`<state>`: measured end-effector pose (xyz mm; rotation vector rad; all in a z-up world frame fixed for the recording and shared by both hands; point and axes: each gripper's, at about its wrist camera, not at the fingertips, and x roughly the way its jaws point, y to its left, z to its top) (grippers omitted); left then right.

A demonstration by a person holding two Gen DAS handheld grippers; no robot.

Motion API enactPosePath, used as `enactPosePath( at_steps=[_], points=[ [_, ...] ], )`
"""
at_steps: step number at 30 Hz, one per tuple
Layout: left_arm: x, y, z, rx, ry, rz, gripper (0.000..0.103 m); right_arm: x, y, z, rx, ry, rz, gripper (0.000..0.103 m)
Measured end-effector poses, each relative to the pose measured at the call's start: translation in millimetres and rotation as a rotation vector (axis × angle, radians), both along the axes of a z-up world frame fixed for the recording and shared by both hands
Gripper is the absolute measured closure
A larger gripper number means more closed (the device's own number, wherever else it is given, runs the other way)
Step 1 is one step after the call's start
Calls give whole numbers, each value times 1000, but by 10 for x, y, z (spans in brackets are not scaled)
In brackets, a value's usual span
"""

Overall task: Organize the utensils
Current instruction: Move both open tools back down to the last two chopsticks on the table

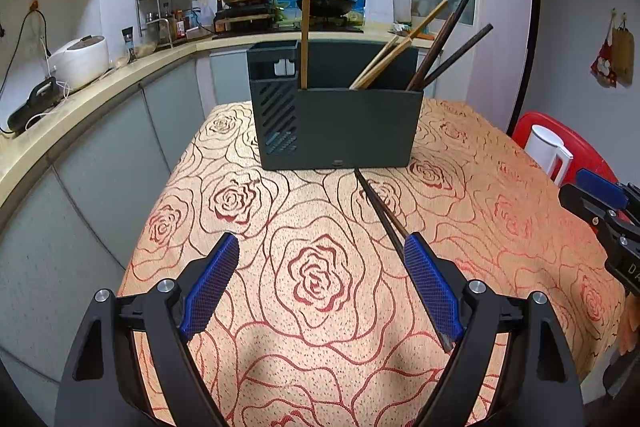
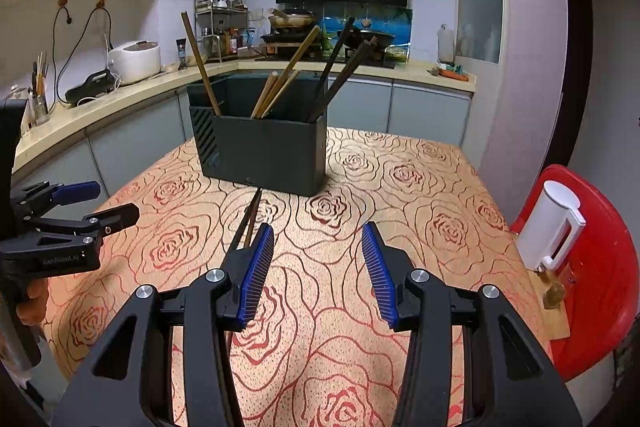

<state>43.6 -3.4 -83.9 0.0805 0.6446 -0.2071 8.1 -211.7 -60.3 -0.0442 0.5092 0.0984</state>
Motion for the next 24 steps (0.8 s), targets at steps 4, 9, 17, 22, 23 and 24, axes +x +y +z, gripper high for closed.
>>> enactPosePath(
  at_steps=[4, 9, 17, 22, 23, 24],
  points=[
    [-9, -29, -87, -4, 24, -3, 21, 0, -25, -93, 3, 20, -4, 58],
    [-64, -116, -225, -12, 62, -26, 21, 14, -51, -198, 7, 47, -11, 58],
    [-201, -399, -453, -14, 142, -151, 21, 42, -109, -267, 15, 66, -27, 58],
    [-204, -539, -576, 25, 170, -178, 21, 48, -138, -266, 18, 65, -34, 58],
    [-200, -565, -595, 34, 174, -180, 21, 50, -148, -267, 20, 64, -38, 58],
    [-191, -590, -617, 45, 181, -183, 21, 52, -154, -269, 21, 65, -39, 58]
  ],
)
